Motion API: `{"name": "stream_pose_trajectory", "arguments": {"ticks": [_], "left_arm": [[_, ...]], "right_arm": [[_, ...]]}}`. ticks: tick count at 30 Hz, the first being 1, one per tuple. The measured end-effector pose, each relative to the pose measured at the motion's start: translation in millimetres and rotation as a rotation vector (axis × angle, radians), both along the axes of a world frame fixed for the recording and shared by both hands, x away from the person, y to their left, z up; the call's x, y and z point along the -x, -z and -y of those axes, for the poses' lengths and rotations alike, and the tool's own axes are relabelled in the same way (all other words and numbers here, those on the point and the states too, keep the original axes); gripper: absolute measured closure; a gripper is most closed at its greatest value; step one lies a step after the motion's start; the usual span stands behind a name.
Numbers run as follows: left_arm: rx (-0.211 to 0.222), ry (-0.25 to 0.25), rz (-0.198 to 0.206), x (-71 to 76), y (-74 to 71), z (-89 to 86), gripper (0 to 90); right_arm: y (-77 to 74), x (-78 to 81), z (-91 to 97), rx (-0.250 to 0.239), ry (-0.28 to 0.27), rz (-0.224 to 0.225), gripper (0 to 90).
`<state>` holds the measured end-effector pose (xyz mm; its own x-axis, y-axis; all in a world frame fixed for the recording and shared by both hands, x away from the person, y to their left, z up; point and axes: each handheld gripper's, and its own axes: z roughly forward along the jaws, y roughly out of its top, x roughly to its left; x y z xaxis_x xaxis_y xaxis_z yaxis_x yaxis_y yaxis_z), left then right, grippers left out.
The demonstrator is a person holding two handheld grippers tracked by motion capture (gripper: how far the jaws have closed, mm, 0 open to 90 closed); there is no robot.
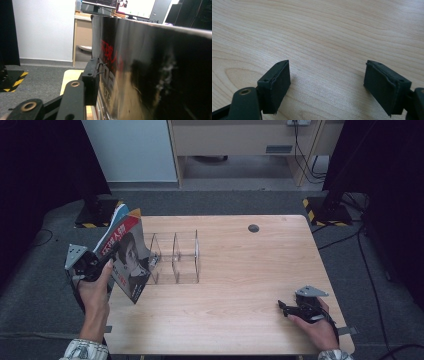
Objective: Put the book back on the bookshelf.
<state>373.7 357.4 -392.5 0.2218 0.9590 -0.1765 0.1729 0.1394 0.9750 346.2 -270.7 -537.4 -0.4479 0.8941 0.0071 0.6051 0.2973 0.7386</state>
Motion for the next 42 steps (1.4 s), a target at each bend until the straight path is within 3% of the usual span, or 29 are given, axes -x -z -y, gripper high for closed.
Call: {"name": "stream_pose_trajectory", "arguments": {"ticks": [11,26,42], "left_arm": [[-0.009,0.001,-0.007,0.1,-1.2,-1.1,45.0],[-0.037,0.051,-0.029,-0.3,-0.9,-2.5,13.5],[-0.066,0.096,-0.058,0.8,-5.1,1.9,7.7]], "right_arm": [[0.0,0.0,0.0,0.000,0.000,0.000,21.3],[0.0,0.0,0.0,0.000,0.000,0.000,21.3],[0.0,0.0,0.0,0.000,0.000,0.000,21.2]]}}
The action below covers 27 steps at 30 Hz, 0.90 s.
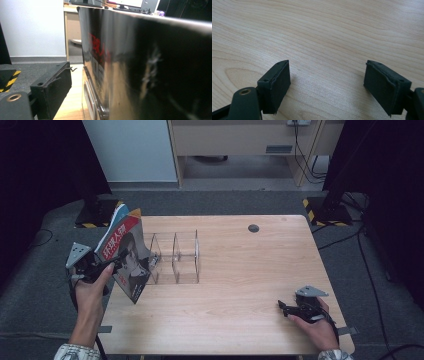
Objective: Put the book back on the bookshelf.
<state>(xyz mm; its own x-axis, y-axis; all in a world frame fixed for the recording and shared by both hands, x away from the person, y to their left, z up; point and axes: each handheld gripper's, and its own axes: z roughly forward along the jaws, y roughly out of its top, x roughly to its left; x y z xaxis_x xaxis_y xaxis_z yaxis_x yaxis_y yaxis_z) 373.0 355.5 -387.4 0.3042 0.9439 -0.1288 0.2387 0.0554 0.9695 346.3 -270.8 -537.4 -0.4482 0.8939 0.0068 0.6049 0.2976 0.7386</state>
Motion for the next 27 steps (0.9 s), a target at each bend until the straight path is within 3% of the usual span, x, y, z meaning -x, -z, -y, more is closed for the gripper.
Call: {"name": "stream_pose_trajectory", "arguments": {"ticks": [27], "left_arm": [[-0.054,0.057,0.015,6.2,-26.9,-4.6,7.6]], "right_arm": [[0.0,-0.1,0.0,-0.001,-0.001,-0.001,21.2]]}}
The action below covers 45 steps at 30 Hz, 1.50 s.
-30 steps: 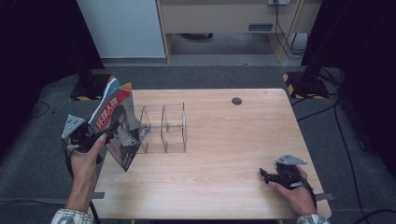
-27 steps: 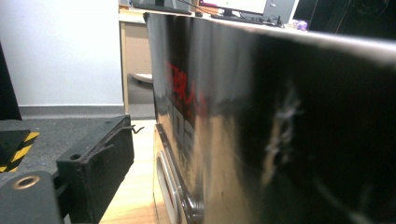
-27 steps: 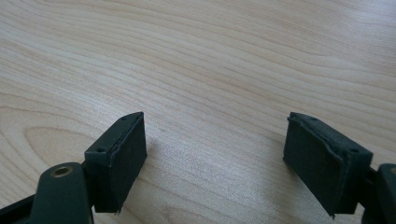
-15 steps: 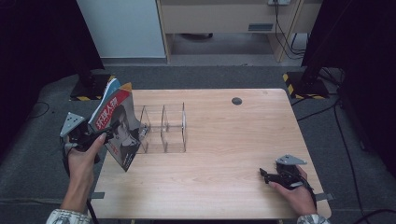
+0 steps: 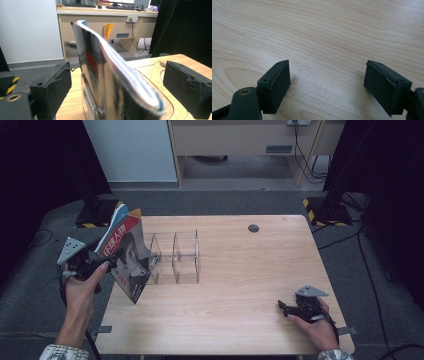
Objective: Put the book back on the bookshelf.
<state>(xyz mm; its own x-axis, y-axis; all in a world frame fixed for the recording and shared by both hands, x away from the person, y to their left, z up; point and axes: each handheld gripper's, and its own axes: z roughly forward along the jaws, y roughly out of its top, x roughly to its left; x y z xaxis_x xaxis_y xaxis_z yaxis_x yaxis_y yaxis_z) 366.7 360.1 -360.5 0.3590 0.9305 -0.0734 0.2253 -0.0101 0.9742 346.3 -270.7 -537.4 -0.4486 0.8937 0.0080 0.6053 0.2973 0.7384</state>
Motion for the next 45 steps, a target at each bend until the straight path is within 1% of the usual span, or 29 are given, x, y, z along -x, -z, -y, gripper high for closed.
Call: {"name": "stream_pose_trajectory", "arguments": {"ticks": [6,11,14,17,21,23,28,32,37,40,45], "left_arm": [[-0.013,0.003,0.005,0.5,-6.9,-0.8,7.9],[-0.009,-0.001,0.015,2.3,-13.8,-4.4,8.1],[0.003,-0.006,0.022,3.8,-19.2,-5.7,8.2],[-0.008,0.000,0.027,4.8,-25.4,-5.4,8.6],[-0.012,0.008,0.034,6.7,-33.1,-5.9,8.8],[-0.015,0.016,0.031,7.1,-35.5,-6.1,8.9],[-0.002,0.033,0.022,6.5,-41.1,-5.9,9.1],[-0.013,0.046,0.022,6.9,-47.7,-2.5,9.1],[-0.025,0.048,0.017,9.9,-54.5,1.9,10.2],[-0.027,0.062,0.013,10.9,-56.8,5.9,10.1],[-0.058,0.080,-0.001,10.5,-59.5,14.1,10.0]], "right_arm": [[0.0,0.0,0.0,0.000,0.000,0.000,21.1],[0.0,0.0,0.1,0.000,0.000,0.000,21.1],[0.0,-0.1,0.0,0.000,0.000,0.000,21.1],[0.0,-0.1,0.1,0.000,-0.001,0.000,21.1],[0.0,0.0,0.0,0.000,-0.001,0.000,21.1],[0.0,-0.1,0.1,0.000,-0.001,0.000,21.1],[0.0,-0.1,0.1,0.000,-0.001,0.000,21.0],[0.0,-0.1,0.1,0.000,-0.001,0.000,21.0],[0.0,-0.1,0.1,0.000,-0.001,0.000,21.0],[0.0,-0.1,0.1,0.000,-0.001,0.000,21.0],[0.0,-0.1,0.1,0.000,-0.001,0.000,21.0]]}}
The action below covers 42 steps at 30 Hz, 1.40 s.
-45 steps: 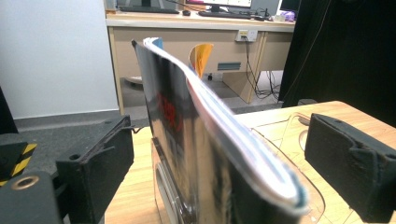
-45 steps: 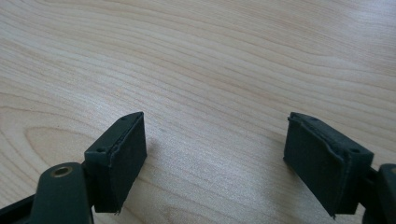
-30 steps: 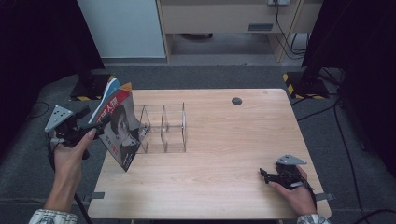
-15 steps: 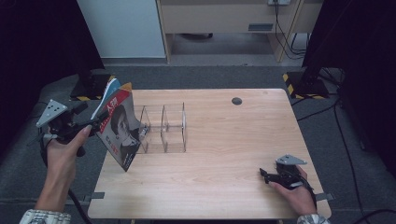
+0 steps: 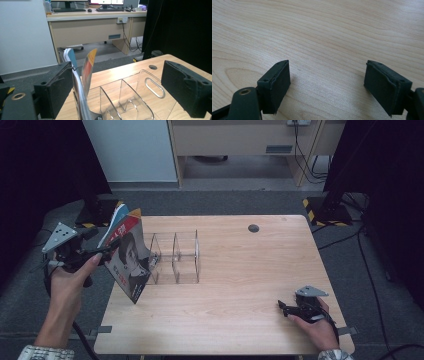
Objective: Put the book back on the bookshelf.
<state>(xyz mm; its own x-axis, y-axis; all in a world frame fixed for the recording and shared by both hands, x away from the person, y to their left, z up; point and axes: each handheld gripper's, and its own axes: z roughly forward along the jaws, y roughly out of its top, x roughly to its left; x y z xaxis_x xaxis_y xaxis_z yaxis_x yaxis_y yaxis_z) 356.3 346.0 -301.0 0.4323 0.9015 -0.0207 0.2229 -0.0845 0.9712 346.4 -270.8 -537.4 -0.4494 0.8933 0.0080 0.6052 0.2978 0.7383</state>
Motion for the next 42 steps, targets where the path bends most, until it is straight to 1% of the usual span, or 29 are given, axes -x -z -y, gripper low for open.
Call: {"name": "stream_pose_trajectory", "arguments": {"ticks": [3,8,10,13,15,19,20,26,29,32,42], "left_arm": [[-0.008,0.006,0.000,0.0,-2.3,3.6,10.0],[-0.019,0.027,0.000,-3.4,-6.5,15.1,10.0],[-0.026,0.037,-0.012,-7.0,-6.1,21.4,9.8],[-0.042,0.057,-0.016,-9.6,-3.6,32.4,9.5],[-0.055,0.074,-0.021,-11.2,-0.6,39.8,9.2],[-0.073,0.097,-0.049,-15.2,7.2,50.6,8.1],[-0.071,0.100,-0.056,-16.3,9.8,52.4,8.0],[-0.076,0.111,-0.092,-20.6,20.5,58.6,5.9],[-0.083,0.121,-0.103,-22.4,23.7,62.1,4.9],[-0.077,0.125,-0.111,-24.0,27.5,65.3,4.7],[-0.087,0.148,-0.146,-26.9,45.4,77.8,4.7]], "right_arm": [[0.0,0.0,-0.1,-0.001,0.000,-0.001,21.0],[0.1,-0.1,-0.2,0.000,0.001,0.001,20.9],[0.0,-0.1,-0.1,0.000,0.000,0.000,20.9],[0.1,-0.2,-0.2,0.000,0.001,0.001,20.8],[0.1,-0.1,-0.2,0.000,0.000,0.000,20.8],[0.0,0.3,-0.3,0.001,0.004,0.001,20.8],[0.0,0.4,-0.4,0.001,0.003,0.000,20.8],[0.0,0.4,-0.4,0.001,0.003,0.000,20.8],[0.0,0.4,-0.3,0.000,0.003,0.000,20.7],[0.0,0.4,-0.4,0.000,0.003,0.000,20.8],[0.0,0.3,-0.4,0.001,0.002,0.000,20.6]]}}
